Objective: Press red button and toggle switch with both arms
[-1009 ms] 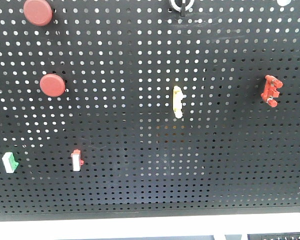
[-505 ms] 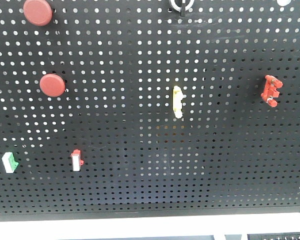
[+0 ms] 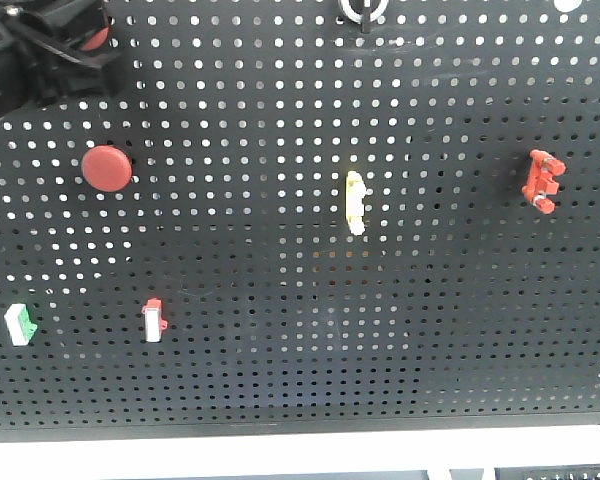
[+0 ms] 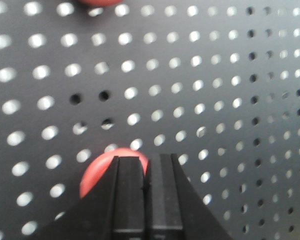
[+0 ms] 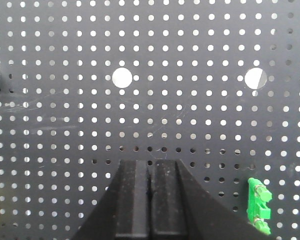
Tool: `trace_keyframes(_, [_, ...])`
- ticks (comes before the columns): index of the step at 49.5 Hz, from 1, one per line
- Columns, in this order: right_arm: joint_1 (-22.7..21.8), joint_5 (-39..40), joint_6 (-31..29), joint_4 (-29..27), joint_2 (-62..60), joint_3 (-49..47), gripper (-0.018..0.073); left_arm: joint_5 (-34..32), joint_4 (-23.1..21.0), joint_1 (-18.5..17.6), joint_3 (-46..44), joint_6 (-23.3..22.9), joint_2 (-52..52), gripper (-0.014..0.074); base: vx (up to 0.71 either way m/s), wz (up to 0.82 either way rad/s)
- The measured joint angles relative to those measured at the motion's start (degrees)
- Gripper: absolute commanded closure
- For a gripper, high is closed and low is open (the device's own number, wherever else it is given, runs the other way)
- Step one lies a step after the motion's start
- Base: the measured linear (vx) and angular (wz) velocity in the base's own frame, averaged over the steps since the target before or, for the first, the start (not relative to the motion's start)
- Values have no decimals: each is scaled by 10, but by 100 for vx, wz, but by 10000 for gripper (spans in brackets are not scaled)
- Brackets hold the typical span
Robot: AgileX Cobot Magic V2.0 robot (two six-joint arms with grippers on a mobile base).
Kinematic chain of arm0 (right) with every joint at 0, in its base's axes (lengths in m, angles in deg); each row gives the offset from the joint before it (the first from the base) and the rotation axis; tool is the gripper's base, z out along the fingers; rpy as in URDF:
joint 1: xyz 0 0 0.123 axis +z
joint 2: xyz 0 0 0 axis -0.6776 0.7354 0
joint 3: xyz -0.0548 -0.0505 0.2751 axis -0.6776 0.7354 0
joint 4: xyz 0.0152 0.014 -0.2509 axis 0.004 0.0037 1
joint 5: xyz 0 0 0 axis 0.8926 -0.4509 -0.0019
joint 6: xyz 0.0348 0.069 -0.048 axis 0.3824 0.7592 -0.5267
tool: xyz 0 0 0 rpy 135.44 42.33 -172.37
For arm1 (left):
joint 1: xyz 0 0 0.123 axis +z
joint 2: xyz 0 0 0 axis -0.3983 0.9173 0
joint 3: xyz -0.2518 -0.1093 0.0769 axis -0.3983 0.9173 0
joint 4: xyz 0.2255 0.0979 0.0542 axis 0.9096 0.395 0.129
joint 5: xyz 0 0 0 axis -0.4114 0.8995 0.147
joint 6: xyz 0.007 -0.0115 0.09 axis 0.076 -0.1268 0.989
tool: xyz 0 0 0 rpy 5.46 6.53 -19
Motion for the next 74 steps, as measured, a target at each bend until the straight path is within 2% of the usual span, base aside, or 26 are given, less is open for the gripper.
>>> trace_keyframes(10, [0,5,0,0,0,0,559,-1,0,-2,0,0,-1,597,0,0])
trace_keyframes(21, [0,17,0,0,0,0,559,66,3,-21,15,15,-67,597,0,0])
trace_keyframes(27, [0,18,0,0,1,0,559,79,4,-21,60,38,-130,597,0,0])
trace_keyframes(36, [0,20,0,2,10,0,559,82,4,-21,162,46,-232,597,0,0])
trace_keyframes(41, [10,31,1,27,24,0,559,82,4,-21,215,46,-278,597,0,0])
trace_keyframes(49, [88,56,0,77,68,-23,559,77,4,-21,256,46,-322,597,0,0])
trace_keyframes(60, [205,43,-4,83,172,-130,559,71,4,-21,259,46,-327,596,0,0])
trace_keyframes(65, [243,36,-6,83,226,-192,559,71,4,-21,259,46,-327,596,0,0])
trace_keyframes(74, [281,16,-6,79,309,-284,559,71,4,-21,259,46,-327,596,0,0])
